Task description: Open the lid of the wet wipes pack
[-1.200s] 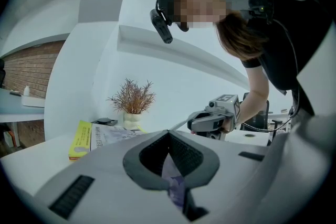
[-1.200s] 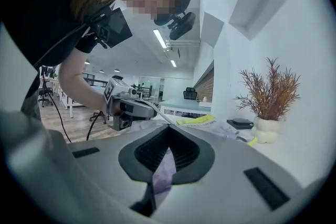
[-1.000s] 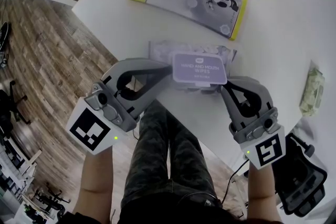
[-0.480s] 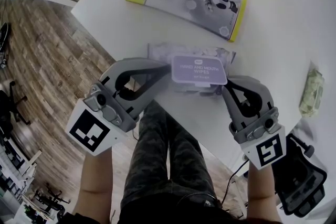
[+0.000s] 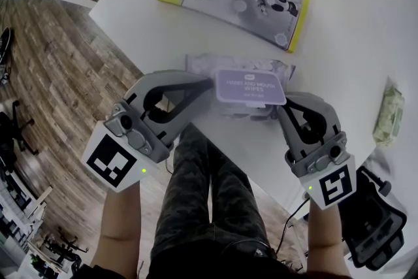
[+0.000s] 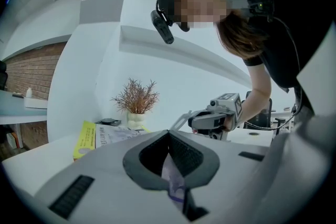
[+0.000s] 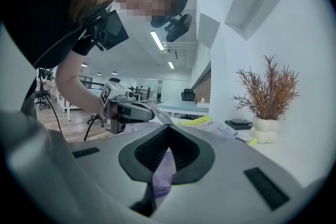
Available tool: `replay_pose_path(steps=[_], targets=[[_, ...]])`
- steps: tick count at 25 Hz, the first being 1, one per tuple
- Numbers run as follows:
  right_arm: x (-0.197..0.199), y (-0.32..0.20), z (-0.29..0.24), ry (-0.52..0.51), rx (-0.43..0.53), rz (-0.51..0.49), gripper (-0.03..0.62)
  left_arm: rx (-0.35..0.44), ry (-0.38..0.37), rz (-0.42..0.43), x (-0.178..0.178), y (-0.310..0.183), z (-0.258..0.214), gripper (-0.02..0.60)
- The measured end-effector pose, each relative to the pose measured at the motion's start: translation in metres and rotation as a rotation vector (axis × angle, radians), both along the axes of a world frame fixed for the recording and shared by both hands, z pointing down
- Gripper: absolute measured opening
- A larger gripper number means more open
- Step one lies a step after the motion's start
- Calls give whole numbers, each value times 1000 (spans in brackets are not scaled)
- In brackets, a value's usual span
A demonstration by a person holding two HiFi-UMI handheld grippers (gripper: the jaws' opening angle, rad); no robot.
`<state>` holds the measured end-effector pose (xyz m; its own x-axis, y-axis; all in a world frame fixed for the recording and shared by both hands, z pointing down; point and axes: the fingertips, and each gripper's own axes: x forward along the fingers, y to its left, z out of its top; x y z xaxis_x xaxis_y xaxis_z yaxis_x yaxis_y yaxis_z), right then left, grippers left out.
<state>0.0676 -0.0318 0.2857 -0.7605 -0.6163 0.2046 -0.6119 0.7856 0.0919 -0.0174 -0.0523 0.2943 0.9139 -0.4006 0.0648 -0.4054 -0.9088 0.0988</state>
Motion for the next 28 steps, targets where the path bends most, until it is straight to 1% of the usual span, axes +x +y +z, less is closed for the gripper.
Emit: replay_pose_path(steps=[28], targets=[[-1,-14,-1,9,9,6,20,-1,6,0,2,-11,0,12]])
